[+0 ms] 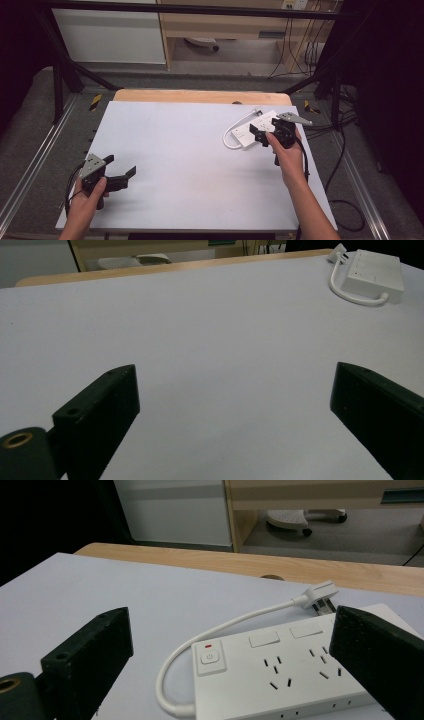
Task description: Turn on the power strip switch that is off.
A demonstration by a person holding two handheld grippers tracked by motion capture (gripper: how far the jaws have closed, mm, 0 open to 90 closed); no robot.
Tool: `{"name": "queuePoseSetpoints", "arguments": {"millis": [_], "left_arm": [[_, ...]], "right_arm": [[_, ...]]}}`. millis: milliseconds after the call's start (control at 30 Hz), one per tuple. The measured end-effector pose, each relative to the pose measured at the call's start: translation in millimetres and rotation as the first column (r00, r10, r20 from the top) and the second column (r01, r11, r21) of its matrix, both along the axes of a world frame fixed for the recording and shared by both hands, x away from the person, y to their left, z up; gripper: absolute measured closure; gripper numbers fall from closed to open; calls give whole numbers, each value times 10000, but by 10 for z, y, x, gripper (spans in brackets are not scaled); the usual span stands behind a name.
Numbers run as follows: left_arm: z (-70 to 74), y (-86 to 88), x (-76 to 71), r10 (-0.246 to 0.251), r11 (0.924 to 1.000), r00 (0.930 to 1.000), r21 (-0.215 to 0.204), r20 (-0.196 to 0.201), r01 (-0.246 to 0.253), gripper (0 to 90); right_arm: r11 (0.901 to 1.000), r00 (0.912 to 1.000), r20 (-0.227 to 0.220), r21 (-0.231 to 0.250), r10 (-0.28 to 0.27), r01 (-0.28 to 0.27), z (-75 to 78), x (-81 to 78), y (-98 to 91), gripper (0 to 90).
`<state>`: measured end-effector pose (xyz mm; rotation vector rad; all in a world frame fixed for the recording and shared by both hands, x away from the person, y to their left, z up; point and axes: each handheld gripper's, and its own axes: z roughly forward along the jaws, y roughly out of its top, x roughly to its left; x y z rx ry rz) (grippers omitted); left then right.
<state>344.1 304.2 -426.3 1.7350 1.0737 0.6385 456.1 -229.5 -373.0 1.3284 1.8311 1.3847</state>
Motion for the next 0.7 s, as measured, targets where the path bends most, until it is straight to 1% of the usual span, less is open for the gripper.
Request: {"name": "queuePoseSetpoints", "arguments": {"millis": [233, 333, 667, 700], "left_arm": [[2, 7, -3, 16, 10000, 10000, 18, -1, -16, 57], [3, 7, -5, 31, 10000, 10000, 2, 15, -31, 57], [7, -1, -16, 16, 10000, 10000, -31, 19, -16, 57], [8, -1, -18, 18, 10000, 10000, -31, 22, -18, 57]], "right_arm": [[9998, 9997, 133, 45, 188, -189, -20, -145, 4, 41], [9995, 9994, 180, -25, 302, -301, -53, -220, 0, 41], [9985, 9983, 197, 65, 551, -552, -207, -481, -26, 40], [9985, 9983, 197, 65, 551, -552, -207, -481, -26, 40]]}}
